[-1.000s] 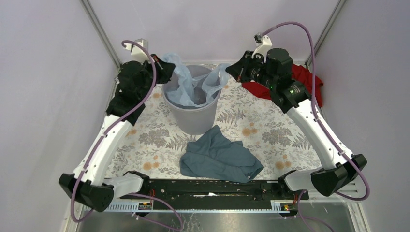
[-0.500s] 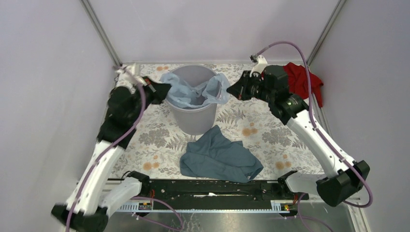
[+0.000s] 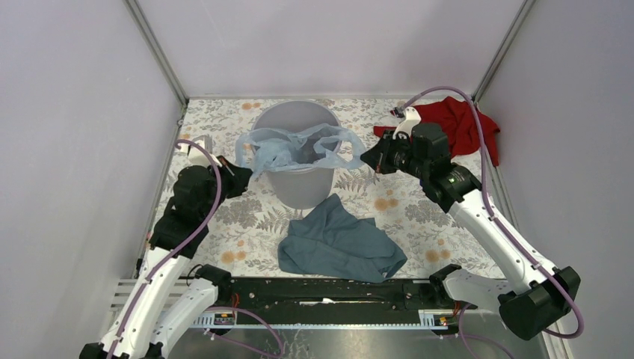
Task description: Put the trash bags into the trash bin
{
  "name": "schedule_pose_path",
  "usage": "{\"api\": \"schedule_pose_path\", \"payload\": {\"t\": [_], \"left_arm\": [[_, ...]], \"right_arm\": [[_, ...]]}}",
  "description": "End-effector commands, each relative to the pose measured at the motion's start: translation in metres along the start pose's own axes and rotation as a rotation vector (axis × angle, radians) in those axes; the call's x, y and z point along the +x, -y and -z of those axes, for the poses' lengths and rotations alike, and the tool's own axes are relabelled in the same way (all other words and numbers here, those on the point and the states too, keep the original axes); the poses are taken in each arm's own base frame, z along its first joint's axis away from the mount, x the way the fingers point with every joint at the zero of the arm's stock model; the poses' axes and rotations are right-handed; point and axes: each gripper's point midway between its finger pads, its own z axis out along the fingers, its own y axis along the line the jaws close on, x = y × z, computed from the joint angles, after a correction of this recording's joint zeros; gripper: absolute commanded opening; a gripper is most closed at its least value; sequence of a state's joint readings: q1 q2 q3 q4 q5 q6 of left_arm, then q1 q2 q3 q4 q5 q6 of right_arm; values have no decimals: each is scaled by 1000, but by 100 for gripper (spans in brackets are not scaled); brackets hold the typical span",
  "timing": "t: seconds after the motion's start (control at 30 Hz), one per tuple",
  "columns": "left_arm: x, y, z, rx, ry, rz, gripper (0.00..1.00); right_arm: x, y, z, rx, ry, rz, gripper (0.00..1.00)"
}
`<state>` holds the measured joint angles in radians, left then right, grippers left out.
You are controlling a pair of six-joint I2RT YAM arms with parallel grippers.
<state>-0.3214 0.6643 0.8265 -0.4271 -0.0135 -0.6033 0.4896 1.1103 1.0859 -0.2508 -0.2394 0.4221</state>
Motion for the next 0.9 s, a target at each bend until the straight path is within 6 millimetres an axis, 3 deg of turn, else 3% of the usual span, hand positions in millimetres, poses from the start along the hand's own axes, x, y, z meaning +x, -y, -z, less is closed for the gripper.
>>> {"api": "schedule_pose_path", "payload": {"t": [0.0, 0.27, 0.37, 0.57, 0.7, 0.8, 0.87], "left_arm": [[-10, -25, 7, -133, 69, 13, 0], [5, -42, -9, -239, -22, 3, 0], [1, -53, -11, -304, -16, -19, 0], [-9, -42, -13, -262, -8, -37, 0], [-4, -34, -15, -217, -39, -46, 0], [-2, -31, -16, -197, -50, -48, 0], [-1, -29, -16, -179, -55, -50, 0]], "right_arm": [[-4, 11, -5, 46, 37, 32, 0], [10, 46, -9, 168, 81, 50, 0], [24, 55, -22, 172, 49, 54, 0], [48, 73, -47, 186, -20, 83, 1], [40, 58, -43, 132, -37, 111, 17], [28, 47, -28, 125, -30, 118, 28], [19, 40, -17, 121, -15, 122, 42]]}}
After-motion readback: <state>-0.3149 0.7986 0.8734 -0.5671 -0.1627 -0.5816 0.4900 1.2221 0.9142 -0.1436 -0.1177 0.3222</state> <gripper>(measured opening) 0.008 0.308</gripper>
